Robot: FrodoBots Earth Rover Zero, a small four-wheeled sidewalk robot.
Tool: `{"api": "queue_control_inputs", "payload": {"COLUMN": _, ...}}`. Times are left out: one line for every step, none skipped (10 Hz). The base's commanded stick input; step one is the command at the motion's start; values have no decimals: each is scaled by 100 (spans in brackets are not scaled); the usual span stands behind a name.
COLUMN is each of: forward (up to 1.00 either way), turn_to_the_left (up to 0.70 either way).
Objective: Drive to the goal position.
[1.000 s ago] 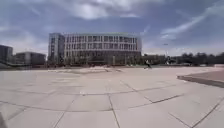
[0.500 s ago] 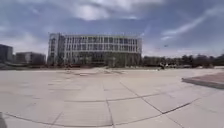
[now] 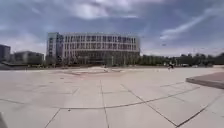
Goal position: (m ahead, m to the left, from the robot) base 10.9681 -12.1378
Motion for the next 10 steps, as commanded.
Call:
{"api": "queue_control_inputs", "payload": {"forward": 70, "turn_to_the_left": -14}}
{"api": "queue_control_inputs", "payload": {"forward": 70, "turn_to_the_left": -14}}
{"api": "queue_control_inputs", "payload": {"forward": 70, "turn_to_the_left": -14}}
{"api": "queue_control_inputs", "payload": {"forward": 70, "turn_to_the_left": -14}}
{"api": "queue_control_inputs", "payload": {"forward": 70, "turn_to_the_left": -14}}
{"api": "queue_control_inputs", "payload": {"forward": 70, "turn_to_the_left": -14}}
{"api": "queue_control_inputs", "payload": {"forward": 70, "turn_to_the_left": -6}}
{"api": "queue_control_inputs", "payload": {"forward": 70, "turn_to_the_left": 0}}
{"api": "queue_control_inputs", "payload": {"forward": 70, "turn_to_the_left": 0}}
{"api": "queue_control_inputs", "payload": {"forward": 70, "turn_to_the_left": 0}}
